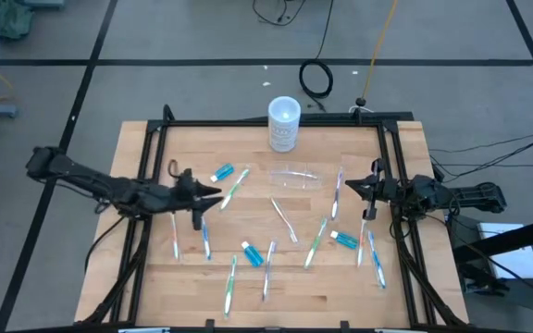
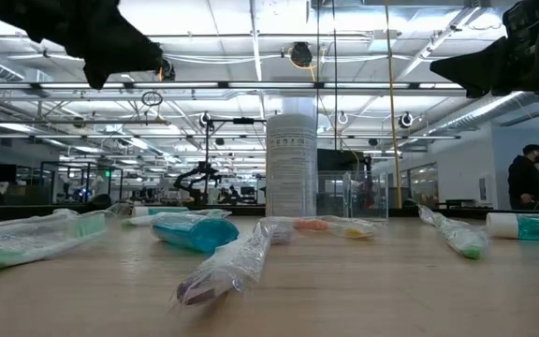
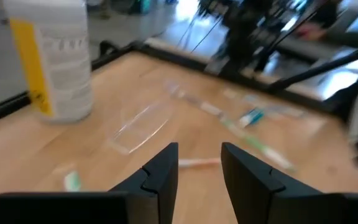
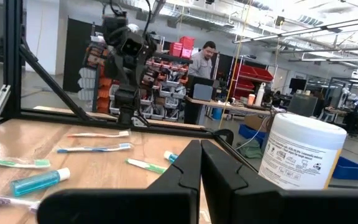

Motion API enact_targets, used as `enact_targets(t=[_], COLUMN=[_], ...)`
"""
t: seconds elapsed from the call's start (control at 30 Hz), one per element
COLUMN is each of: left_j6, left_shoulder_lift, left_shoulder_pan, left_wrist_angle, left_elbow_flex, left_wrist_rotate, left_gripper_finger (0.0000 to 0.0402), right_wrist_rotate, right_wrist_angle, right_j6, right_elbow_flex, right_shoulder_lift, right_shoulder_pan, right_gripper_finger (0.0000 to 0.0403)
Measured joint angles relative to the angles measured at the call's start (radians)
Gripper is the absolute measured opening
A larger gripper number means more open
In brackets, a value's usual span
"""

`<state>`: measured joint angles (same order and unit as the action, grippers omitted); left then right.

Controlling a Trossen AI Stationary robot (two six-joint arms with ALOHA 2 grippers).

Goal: Pick & Place toothbrushing station
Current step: Put the top green toothbrush into the transparent organizer

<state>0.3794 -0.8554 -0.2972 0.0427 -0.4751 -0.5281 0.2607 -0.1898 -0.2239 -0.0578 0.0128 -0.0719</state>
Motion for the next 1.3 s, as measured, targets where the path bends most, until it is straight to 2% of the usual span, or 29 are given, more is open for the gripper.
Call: enact_targets(t=[0.13,0.3,0.5,0.7,0.8,0.9,1.07,1.3], left_j6=[0.042,0.109,0.136,0.059,0.076,0.088,0.147,0.148], left_shoulder_lift=[-0.151,-0.328,-0.484,-0.565,-0.588,-0.621,-0.705,-0.862], left_shoulder_pan=[0.021,0.074,0.144,0.224,0.281,0.339,0.441,0.533], left_wrist_angle=[-0.113,-0.243,-0.230,-0.215,-0.189,-0.196,-0.197,-0.197], left_elbow_flex=[-0.097,-0.228,-0.324,-0.370,-0.371,-0.372,-0.372,-0.372], left_wrist_rotate=[-0.032,-0.023,-0.018,-0.018,-0.018,0.039,0.226,0.274], left_gripper_finger=[0.0126,0.0127,0.0127,0.0127,0.0127,0.0127,0.0127,0.0127], right_wrist_rotate=[0.000,0.000,-0.001,0.000,-0.001,-0.001,-0.001,-0.001], right_wrist_angle=[0.000,0.000,0.000,0.000,0.000,0.000,0.000,0.000], right_j6=[-0.001,-0.040,-0.013,0.033,0.020,0.021,0.021,0.021], right_elbow_flex=[0.000,0.000,0.000,0.000,0.000,0.000,0.000,0.000], right_shoulder_lift=[0.000,0.000,0.000,0.000,0.000,0.000,0.000,0.000], right_shoulder_pan=[0.000,0.000,0.000,0.000,0.000,0.000,0.000,0.000], right_gripper_finger=[0.0004,0.0004,0.0004,0.0004,0.0004,0.0004,0.0004,0.0004])
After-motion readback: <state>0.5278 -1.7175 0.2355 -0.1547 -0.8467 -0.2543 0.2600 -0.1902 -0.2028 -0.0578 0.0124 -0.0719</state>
